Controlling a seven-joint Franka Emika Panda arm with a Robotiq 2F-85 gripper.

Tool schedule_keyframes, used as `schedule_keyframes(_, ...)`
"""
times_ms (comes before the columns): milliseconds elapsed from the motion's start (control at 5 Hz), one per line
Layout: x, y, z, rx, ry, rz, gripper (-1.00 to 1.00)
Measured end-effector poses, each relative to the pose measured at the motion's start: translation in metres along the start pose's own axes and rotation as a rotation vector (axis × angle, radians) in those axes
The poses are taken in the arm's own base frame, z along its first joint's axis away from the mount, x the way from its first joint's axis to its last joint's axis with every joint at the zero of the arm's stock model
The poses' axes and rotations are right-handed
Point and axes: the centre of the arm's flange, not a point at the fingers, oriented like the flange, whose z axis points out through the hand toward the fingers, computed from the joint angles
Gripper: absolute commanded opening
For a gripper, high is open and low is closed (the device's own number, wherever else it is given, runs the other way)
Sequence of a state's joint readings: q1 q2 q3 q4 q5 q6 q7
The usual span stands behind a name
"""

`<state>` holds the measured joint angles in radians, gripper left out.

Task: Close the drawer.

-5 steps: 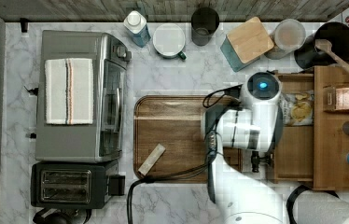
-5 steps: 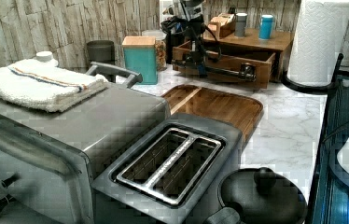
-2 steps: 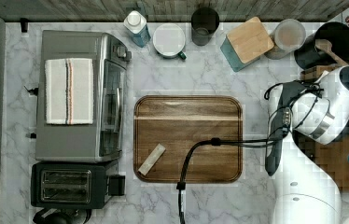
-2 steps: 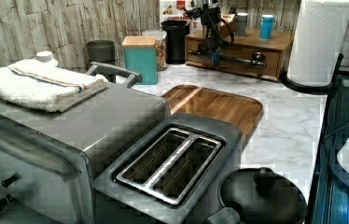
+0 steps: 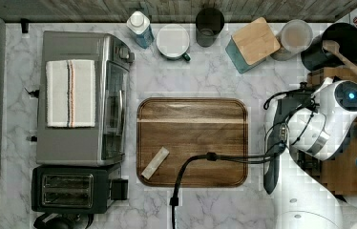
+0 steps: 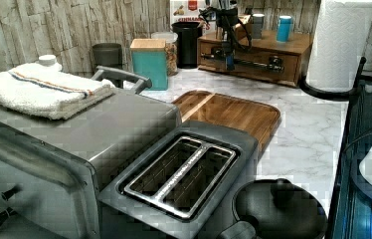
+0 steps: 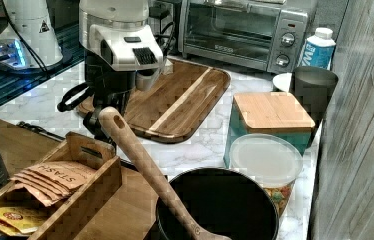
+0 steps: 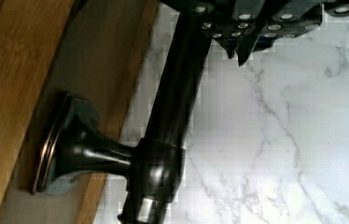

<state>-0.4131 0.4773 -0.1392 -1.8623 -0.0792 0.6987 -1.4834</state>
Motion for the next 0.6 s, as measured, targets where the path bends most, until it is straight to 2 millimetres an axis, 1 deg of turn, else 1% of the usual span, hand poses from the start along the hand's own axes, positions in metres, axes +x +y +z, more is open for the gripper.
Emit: schedule_keyframes(600, 0.0009, -0.0035, -0.0012, -0.018, -0.010, -0.021, -1.00)
